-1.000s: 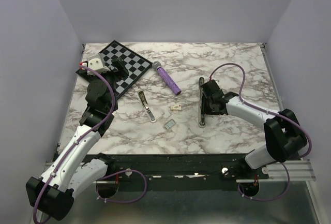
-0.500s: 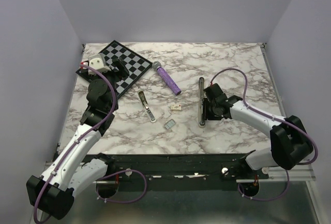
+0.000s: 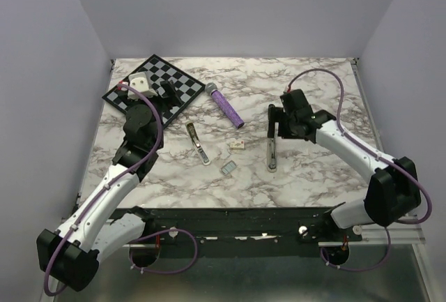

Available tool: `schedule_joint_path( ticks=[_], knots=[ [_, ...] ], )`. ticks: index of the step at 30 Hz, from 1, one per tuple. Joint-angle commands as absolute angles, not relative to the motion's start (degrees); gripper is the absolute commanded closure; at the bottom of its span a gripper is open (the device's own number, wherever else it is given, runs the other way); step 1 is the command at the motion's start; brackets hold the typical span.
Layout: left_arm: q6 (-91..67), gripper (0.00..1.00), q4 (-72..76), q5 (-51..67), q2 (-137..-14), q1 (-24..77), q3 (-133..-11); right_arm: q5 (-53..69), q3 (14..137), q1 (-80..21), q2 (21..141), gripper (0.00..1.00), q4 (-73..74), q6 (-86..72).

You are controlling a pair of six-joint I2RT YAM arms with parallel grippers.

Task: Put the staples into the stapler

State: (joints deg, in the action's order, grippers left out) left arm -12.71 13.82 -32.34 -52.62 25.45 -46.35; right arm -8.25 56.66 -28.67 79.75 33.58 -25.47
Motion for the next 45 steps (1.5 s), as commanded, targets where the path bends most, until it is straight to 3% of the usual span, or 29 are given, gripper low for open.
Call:
schedule_joint_path(
  ticks=[1, 2, 6, 14, 23, 35, 40, 45],
  knots=[
    [-12.48, 0.01, 13.01, -31.03, -53.26, 26.63, -47.37, -11.6, 67.31, -24.36, 85.68, 0.06, 32.96, -22.15],
    [-12.39, 0.01, 12.92, -30.94, -53.35, 26.72, -47.55, -11.69, 69.06, -23.65, 89.0, 0.02, 32.96, -21.45],
    [-12.13, 0.01, 12.66, -30.24, -53.96, 27.07, -47.9, -10.81, 79.87, -20.48, 98.24, 0.03, 35.23, -20.39],
    [-12.74, 0.01, 12.48, -28.66, -55.46, 27.42, -47.99, -10.02, 98.49, -18.28, 114.42, 0.15, 40.25, -19.25],
    [-13.1, 0.01, 12.57, -27.69, -55.99, 27.69, -48.08, -7.3, 107.31, -18.02, 126.46, 0.31, 43.24, -19.07],
    [-13.27, 0.01, 12.66, -25.85, -56.69, 29.09, -48.08, -6.42, 113.29, -17.75, 134.38, 0.43, 45.79, -19.07],
    [-12.66, 0.01, 12.75, -23.73, -58.53, 31.37, -48.16, -5.36, 113.03, -17.67, 135.7, 0.53, 45.97, -18.72],
    [-11.08, 0.01, 12.75, -22.68, -60.29, 36.55, -48.43, -6.85, 110.75, -17.49, 132.72, 0.76, 45.27, -18.72]
  ],
)
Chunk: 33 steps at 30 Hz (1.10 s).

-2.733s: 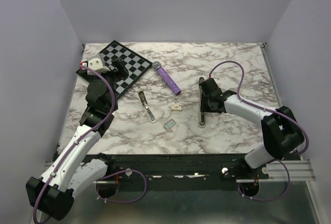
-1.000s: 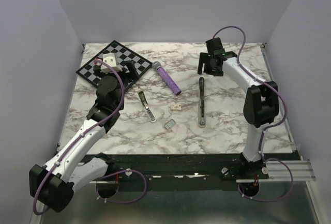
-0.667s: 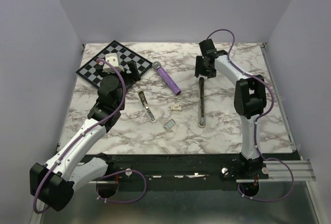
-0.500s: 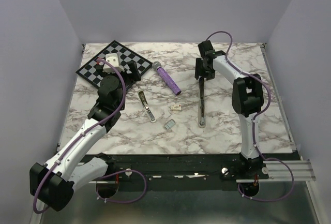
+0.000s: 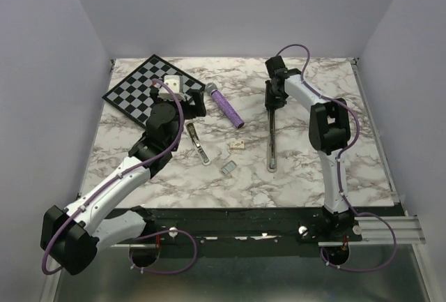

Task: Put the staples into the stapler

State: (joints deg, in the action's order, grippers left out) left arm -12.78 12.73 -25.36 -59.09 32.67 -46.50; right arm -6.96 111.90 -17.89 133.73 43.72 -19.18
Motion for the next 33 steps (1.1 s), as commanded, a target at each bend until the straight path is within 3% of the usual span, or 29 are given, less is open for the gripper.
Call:
schedule_joint_path(
  ticks=[1, 4, 10, 16, 23, 25, 33],
  knots=[
    [-10.47, 0.01, 12.74, -22.15, -61.25, 38.04, -48.43, -8.16, 109.26, -17.58, 131.58, 0.77, 44.65, -18.72],
    [-11.51, 0.01, 12.05, -18.3, -64.58, 42.27, -49.22, -10.8, 106.53, -17.58, 126.49, 0.87, 41.93, -19.16],
    [-19.68, 0.01, 8.43, -6.25, -73.63, 48.07, -51.51, -14.32, 98.45, -17.58, 117.09, 0.88, 36.22, -20.3],
    [-25.22, 0.03, 12.83, -3.96, -80.67, 52.99, -49.13, -16.78, 90.63, -17.58, 110.84, 0.9, 30.86, -23.02],
    [-28.74, 0.04, 27.13, -1.94, -88.76, 55.46, -44.74, -16.7, 82.46, -17.67, 103.54, 0.92, 25.32, -25.57],
    [-28.48, 0.06, 29.61, -1.15, -92.0, 55.81, -44.39, -16.61, 80.26, -17.67, 100.73, 0.96, 22.95, -26.02],
    [-29.61, 0.16, 40.69, 2.45, -100.28, 55.81, -42.71, -18.36, 72.26, -20.04, 94.4, 0.96, 18.46, -25.66]
  ],
)
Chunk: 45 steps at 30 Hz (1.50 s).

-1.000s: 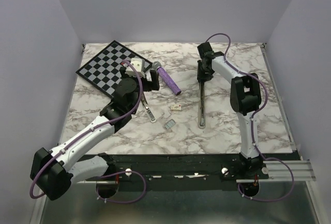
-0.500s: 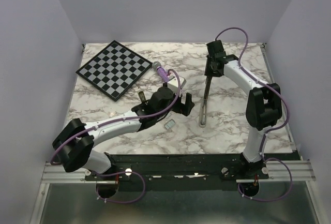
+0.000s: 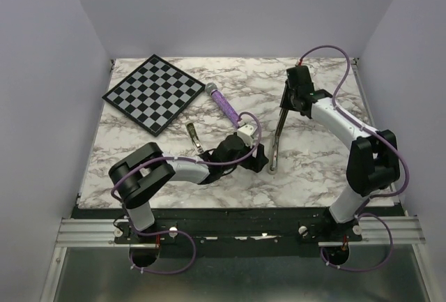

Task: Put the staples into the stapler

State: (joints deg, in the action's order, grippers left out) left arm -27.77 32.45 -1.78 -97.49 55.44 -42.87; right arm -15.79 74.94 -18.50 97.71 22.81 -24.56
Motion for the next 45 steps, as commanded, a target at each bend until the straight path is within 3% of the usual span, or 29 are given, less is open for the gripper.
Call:
schedule_joint_path(
  ticks=[1, 10, 18, 35, 38, 45],
  knots=[
    [-29.97, 0.2, 40.78, 3.24, -101.07, 55.81, -42.98, -18.98, 71.64, -20.56, 93.18, 0.96, 18.11, -25.75],
    [-32.96, 0.22, 43.15, 4.48, -102.92, 55.72, -42.98, -26.1, 65.13, -24.96, 87.72, 0.98, 11.78, -25.84],
    [-38.75, 0.36, 45.61, 1.58, -101.95, 53.97, -39.91, -33.66, 55.56, -31.63, 82.62, 0.99, 0.63, -22.77],
    [-52.36, 0.4, 47.1, 5.26, -109.42, 50.89, -41.75, -43.85, 47.03, -41.65, 80.07, 0.99, -13.79, -20.66],
    [-54.84, 0.49, 49.82, 8.42, -111.88, 49.57, -42.1, -44.65, 46.14, -42.62, 80.07, 0.99, -15.2, -20.39],
    [-57.48, 0.55, 50.01, 9.41, -113.82, 48.52, -42.98, -43.78, 44.65, -43.77, 78.31, 0.99, -15.03, -20.39]
  ],
)
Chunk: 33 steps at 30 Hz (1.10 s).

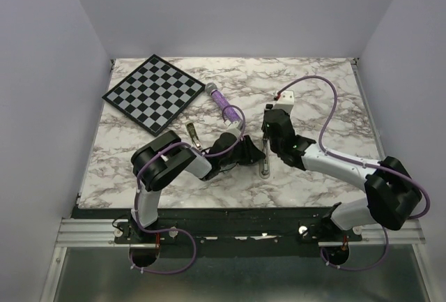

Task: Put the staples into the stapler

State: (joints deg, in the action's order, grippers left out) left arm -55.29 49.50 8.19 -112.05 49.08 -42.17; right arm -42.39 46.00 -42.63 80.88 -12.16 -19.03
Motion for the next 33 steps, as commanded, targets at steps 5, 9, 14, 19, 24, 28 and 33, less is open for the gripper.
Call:
schedule_joint_path(
  ticks=[5, 9, 14, 19, 24, 28, 33],
  knots=[
    [-57.83, 0.62, 48.78, 9.4, -114.43, 48.34, -44.03, -42.45, 43.51, -44.82, 75.77, 0.99, -11.34, -22.23],
    [-58.1, 0.64, 48.25, 9.49, -114.78, 48.25, -44.56, -40.96, 41.58, -45.61, 72.96, 0.98, -7.48, -24.6],
    [-58.36, 0.65, 47.2, 9.32, -115.22, 48.16, -45.26, -38.85, 39.2, -46.93, 70.84, 0.98, -4.05, -26.54],
    [-58.88, 0.66, 46.93, 9.05, -115.66, 48.08, -45.35, -37.27, 37.62, -48.25, 69.79, 0.98, -0.18, -29.61],
    [-59.24, 0.65, 47.2, 8.96, -115.93, 47.99, -45.26, -34.99, 36.13, -48.78, 68.65, 0.98, 6.14, -33.3],
    [-59.24, 0.65, 47.9, 8.88, -116.28, 47.73, -45.35, -34.01, 35.07, -49.48, 68.03, 0.98, 9.57, -36.64],
    [-59.24, 0.61, 49.13, 9.49, -115.66, 47.72, -44.74, -35.76, 33.31, -49.66, 69.17, 0.98, 9.41, -39.37]
  ],
)
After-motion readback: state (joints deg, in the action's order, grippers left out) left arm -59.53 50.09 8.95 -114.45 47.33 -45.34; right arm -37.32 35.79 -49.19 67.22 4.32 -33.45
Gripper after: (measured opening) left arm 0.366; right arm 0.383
